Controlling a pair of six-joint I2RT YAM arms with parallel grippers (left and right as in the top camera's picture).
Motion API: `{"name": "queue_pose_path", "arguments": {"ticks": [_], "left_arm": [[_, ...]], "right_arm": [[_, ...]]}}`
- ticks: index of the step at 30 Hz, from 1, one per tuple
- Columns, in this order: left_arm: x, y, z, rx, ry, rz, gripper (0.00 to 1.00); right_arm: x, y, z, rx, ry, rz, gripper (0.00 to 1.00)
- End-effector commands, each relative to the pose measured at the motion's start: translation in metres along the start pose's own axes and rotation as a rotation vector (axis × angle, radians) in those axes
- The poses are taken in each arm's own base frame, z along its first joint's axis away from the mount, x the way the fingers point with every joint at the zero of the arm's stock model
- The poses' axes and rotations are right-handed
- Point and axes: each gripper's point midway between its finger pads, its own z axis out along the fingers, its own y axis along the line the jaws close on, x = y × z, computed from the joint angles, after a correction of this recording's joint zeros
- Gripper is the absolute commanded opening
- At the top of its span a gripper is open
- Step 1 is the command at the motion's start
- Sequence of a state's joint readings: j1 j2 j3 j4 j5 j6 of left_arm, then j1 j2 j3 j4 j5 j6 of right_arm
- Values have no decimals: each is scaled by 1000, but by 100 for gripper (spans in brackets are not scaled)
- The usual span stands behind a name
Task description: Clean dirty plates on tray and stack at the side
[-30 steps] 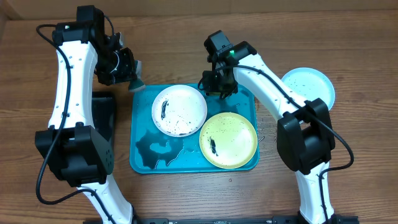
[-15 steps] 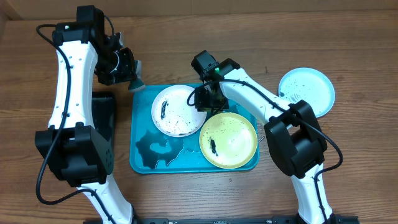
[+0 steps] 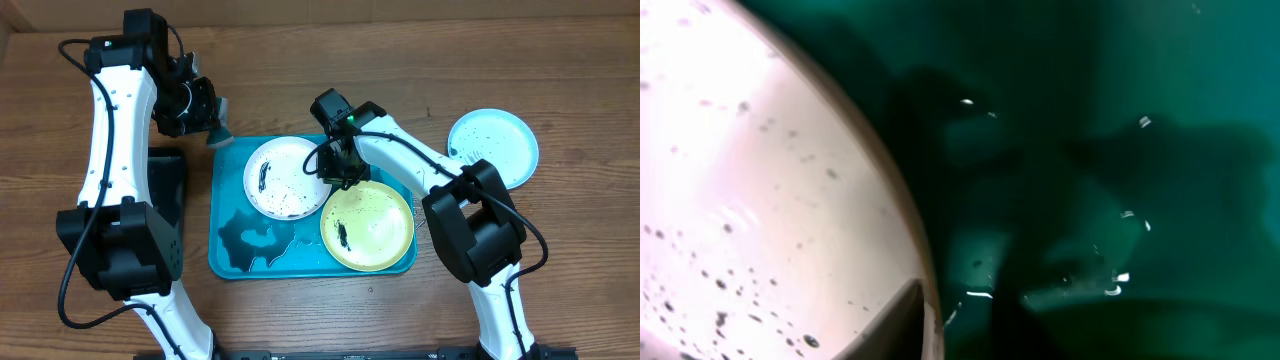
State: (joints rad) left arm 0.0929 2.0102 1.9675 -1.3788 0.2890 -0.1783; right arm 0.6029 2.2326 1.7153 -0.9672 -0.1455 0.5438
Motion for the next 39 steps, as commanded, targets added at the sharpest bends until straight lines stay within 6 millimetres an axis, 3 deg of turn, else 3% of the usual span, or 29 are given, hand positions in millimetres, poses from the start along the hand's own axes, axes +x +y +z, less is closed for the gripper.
{"name": "queue_pose_path", "arguments": {"ticks": [1, 6, 11, 20, 24, 30, 39], "left_arm": [[1, -2, -2, 16, -2, 21, 4], [1, -3, -2, 19, -1, 22, 4], [4, -11, 0, 27, 7, 55, 4], [13, -44, 11, 56, 28, 175, 4], [20, -64, 29, 60, 59, 218, 4], [39, -89, 69, 50, 153, 279, 4], [53, -105, 134, 33, 252, 348, 4]], "right_arm": [[-4, -1, 1, 4, -14, 10, 4], [-15, 0, -1, -7, -52, 1, 4], [-38, -1, -17, -36, -102, -21, 4], [-75, -15, -36, -64, -192, -23, 4], [-84, -19, -37, -73, -219, -32, 4], [-80, -20, -32, -70, -206, -104, 4], [-78, -21, -32, -58, -197, -166, 4]]}}
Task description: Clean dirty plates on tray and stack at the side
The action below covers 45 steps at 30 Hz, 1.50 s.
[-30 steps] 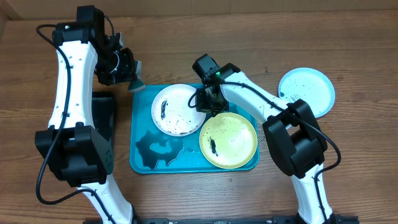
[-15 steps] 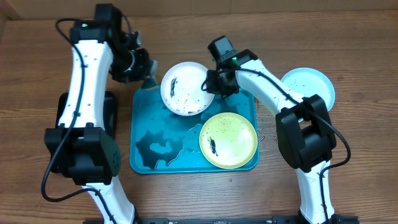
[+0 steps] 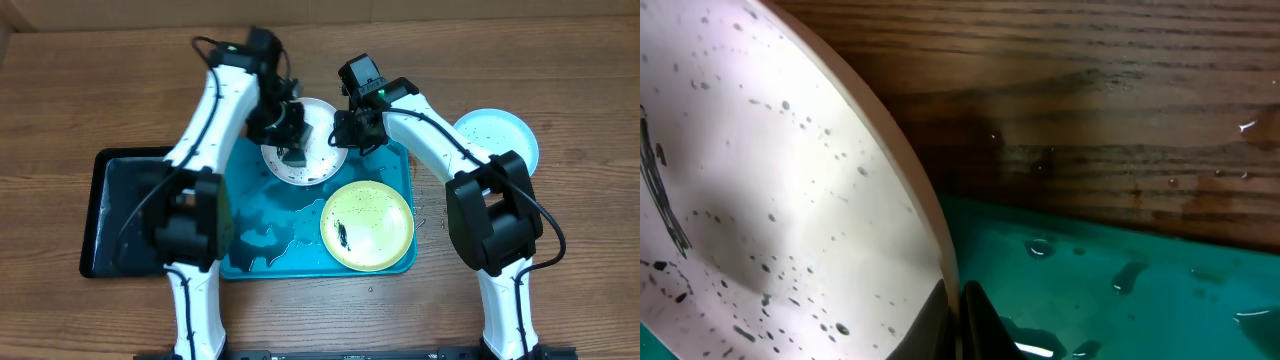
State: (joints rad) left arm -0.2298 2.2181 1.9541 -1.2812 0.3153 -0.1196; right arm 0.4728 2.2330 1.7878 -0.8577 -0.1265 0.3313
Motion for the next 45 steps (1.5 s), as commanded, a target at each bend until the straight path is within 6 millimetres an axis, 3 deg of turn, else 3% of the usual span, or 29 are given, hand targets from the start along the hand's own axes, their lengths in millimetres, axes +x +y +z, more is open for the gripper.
{"name": "queue_pose_path", "arguments": {"ticks": [1, 8, 16, 22, 25, 30, 34, 40, 45], "left_arm": [[-1, 1, 24, 14, 38, 13, 4], [-14, 6, 52, 22, 35, -46, 4], [-24, -5, 57, 15, -10, 0, 4], [-27, -2, 60, -59, -31, 19, 4], [-31, 13, 59, -173, -57, -13, 4], [-36, 61, 42, -476, -140, -161, 4], [-39, 78, 31, -589, -176, -176, 4], [-42, 93, 19, -699, -213, -184, 4], [-45, 92, 14, -702, -229, -188, 4]], "right_arm": [[1, 2, 0, -7, 6, -50, 4], [5, 6, 0, -30, 25, -44, 4], [12, 8, 0, -44, 58, 20, 4], [17, 6, -1, -34, 78, 43, 4], [17, 6, -1, -33, 78, 43, 4], [17, 6, -1, -32, 77, 43, 4], [16, 4, 0, -22, 74, 42, 4], [16, 2, 0, -11, 71, 42, 4], [16, 2, 0, -11, 72, 43, 4]]}}
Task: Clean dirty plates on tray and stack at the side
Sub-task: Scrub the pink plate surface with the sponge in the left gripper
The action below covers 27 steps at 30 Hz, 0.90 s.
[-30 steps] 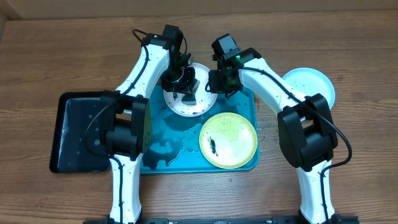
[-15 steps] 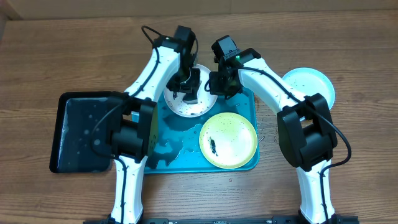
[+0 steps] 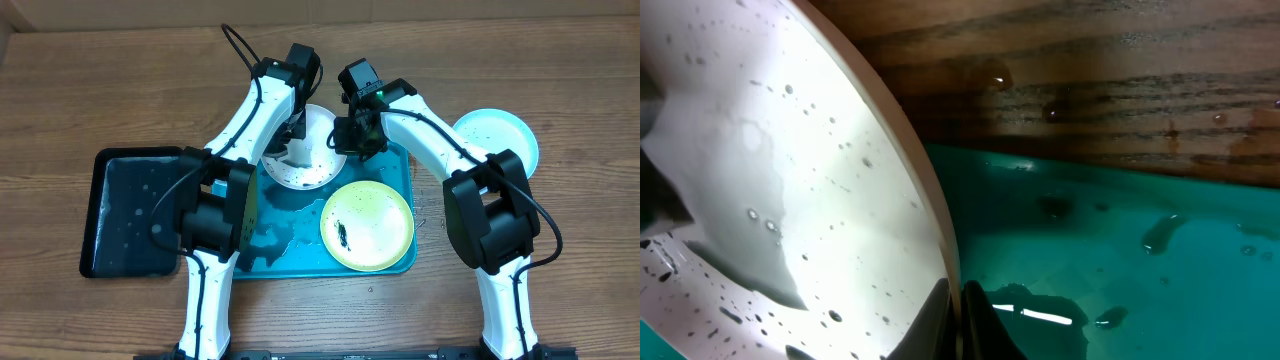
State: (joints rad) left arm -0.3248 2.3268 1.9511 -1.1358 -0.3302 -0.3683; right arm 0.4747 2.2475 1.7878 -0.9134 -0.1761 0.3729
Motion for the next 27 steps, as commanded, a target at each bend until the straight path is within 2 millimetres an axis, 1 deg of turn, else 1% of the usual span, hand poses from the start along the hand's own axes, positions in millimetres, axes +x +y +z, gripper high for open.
{"name": "queue_pose_path", "arguments": {"ticks": [1, 5, 8, 10, 12, 13, 14, 15, 17, 21, 22, 25, 26, 27], "left_arm": [[-11, 20, 2, -88, -35, -47, 4], [-16, 14, -9, -38, -35, -52, 4], [-12, -1, -19, 69, 5, -49, 4], [-4, -24, -28, 203, 53, -15, 4], [6, -58, -40, 402, 109, 24, 4], [9, -70, -45, 481, 128, 44, 4], [11, -78, -48, 529, 134, 63, 4], [13, -81, -47, 544, 139, 69, 4], [18, -80, -42, 537, 156, 62, 4], [34, -77, -27, 518, 211, 68, 4], [40, -76, -20, 510, 229, 70, 4], [49, -76, -6, 491, 248, 71, 4], [51, -74, -1, 474, 247, 72, 4], [52, -68, 7, 432, 238, 74, 4]], "right_arm": [[-2, 1, -6, 7, -12, -9, 4], [-2, 1, -6, 6, -13, -8, 4], [-2, 1, -6, 6, -13, 5, 4], [-2, 1, -6, 5, -12, 22, 4], [-2, 1, -6, 5, -14, 22, 4], [-3, 1, -6, 4, -15, 22, 4], [-3, 1, -6, 3, -16, 22, 4], [-3, 1, -6, 4, -15, 22, 4], [-3, 1, -6, 4, -15, 22, 4], [-3, 1, -6, 4, -16, 26, 4], [-3, 1, -6, 3, -16, 38, 4], [-3, 2, -6, 2, -18, 44, 4], [-4, 2, -6, 2, -19, 43, 4], [-4, 2, -6, 2, -19, 43, 4]]}}
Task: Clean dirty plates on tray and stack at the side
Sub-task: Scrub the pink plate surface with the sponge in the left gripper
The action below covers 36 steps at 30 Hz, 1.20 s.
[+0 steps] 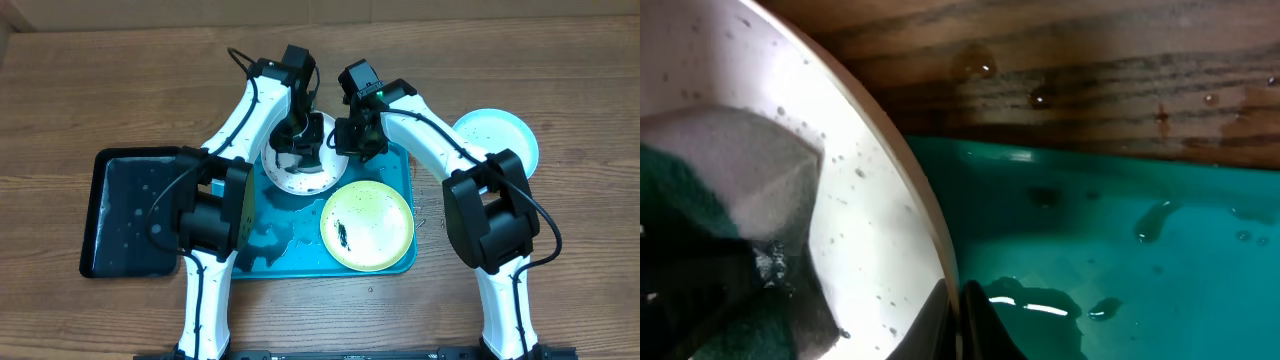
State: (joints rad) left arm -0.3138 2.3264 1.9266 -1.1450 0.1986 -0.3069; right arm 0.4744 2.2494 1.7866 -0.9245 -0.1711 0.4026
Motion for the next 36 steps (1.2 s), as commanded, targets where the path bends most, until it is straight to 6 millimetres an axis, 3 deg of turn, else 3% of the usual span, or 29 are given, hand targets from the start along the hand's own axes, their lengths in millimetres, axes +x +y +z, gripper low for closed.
{"name": "queue_pose_path", "arguments": {"ticks": [1, 4, 6, 10, 13, 20, 22, 28, 33, 36], "left_arm": [[9, 24, 22, -90, 29, 7, 4], [3, 58, 20, -276, -19, -31, 4], [-3, 86, 9, -434, -69, -75, 4], [-11, 121, -13, -667, -161, -139, 4], [-15, 135, -27, -775, -210, -159, 4], [-18, 146, -46, -904, -291, -209, 4], [-17, 145, -46, -892, -291, -227, 4], [-18, 115, -43, -689, -241, -244, 4], [-21, 45, -56, -287, -183, -78, 4], [-15, 16, -61, -127, -149, 6, 4]], "right_arm": [[-6, 4, -7, -9, -29, 10, 4], [-6, 4, -7, -9, -28, 10, 4], [-6, 4, -7, -10, -29, 10, 4], [-6, 4, -7, -9, -29, 10, 4], [-6, 4, -7, -9, -28, 11, 4], [-6, 4, -7, -9, -28, 11, 4], [-6, 4, -7, -9, -28, 11, 4], [-4, 3, -7, -6, -22, 12, 4], [-4, 3, -7, -6, -22, 12, 4], [-4, 3, -7, -6, -21, 13, 4]]}}
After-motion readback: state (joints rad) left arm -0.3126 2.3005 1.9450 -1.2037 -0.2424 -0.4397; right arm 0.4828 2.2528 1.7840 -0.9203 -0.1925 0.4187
